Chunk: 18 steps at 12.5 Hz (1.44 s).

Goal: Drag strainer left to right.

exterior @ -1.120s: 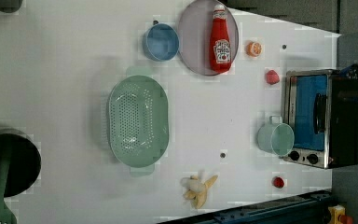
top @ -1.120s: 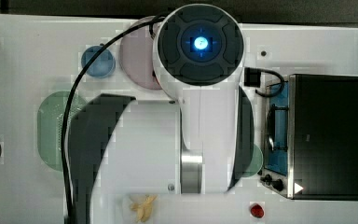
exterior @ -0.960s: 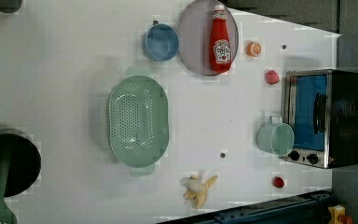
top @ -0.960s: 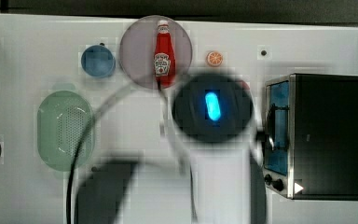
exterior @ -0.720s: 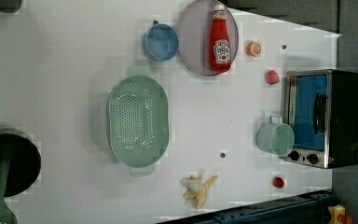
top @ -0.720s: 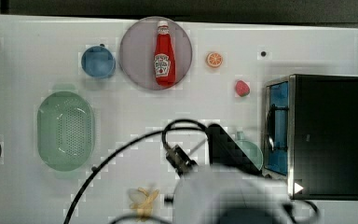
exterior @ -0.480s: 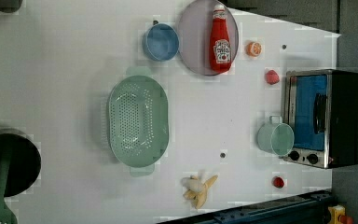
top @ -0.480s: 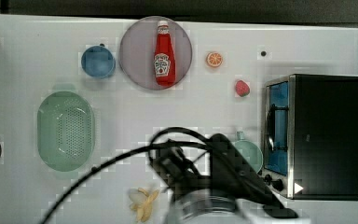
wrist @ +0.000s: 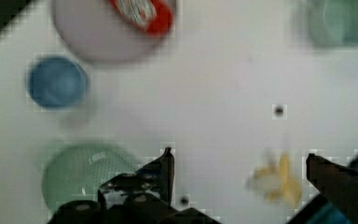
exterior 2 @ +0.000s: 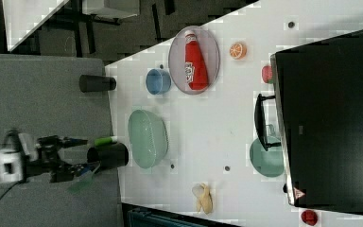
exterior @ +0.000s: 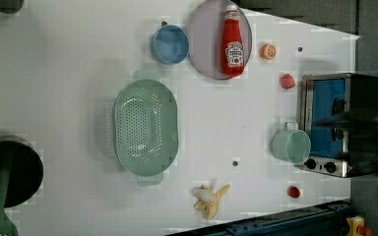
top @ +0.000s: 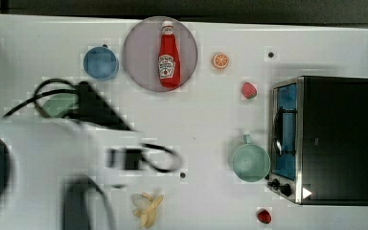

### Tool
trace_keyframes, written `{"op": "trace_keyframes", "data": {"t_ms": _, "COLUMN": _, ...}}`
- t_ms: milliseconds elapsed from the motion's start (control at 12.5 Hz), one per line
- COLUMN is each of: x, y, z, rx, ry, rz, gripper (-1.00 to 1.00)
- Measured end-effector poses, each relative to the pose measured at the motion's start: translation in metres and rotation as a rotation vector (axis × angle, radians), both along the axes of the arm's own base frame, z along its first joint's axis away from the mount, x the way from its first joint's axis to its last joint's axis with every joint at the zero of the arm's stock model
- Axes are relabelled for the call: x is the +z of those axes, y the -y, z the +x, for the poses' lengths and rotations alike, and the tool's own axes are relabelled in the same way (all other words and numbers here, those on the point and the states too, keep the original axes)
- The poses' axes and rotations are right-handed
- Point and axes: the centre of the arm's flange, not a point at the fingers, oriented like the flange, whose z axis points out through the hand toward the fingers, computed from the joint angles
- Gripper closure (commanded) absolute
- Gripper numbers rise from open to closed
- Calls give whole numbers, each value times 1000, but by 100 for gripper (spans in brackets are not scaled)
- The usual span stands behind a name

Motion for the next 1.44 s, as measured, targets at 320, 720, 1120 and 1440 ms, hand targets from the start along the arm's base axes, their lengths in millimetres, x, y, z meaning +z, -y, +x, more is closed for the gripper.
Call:
{"op": "trace_keyframes", "data": {"t_ms": 320, "x": -129, "y": -105, "z": -4, "rx": -160, "ry": -120, "rz": 10, "gripper": -100}}
{"op": "trace_keyframes", "data": {"t_ms": 720, "x": -238, "y": -147, "z": -9, "rx": -405, "ry": -107, "rz": 104, "gripper": -100}}
{"op": "trace_keyframes", "data": {"t_ms": 1120, "x": -354, "y": -139, "z": -8, "rx": -531, "ry": -147, "rz": 204, "gripper": -100}}
{"op": "trace_keyframes", "data": {"t_ms": 1440, "x": -406, "y": -117, "z": -12, "rx": -637, "ry": -175, "rz": 214, "gripper": -100}}
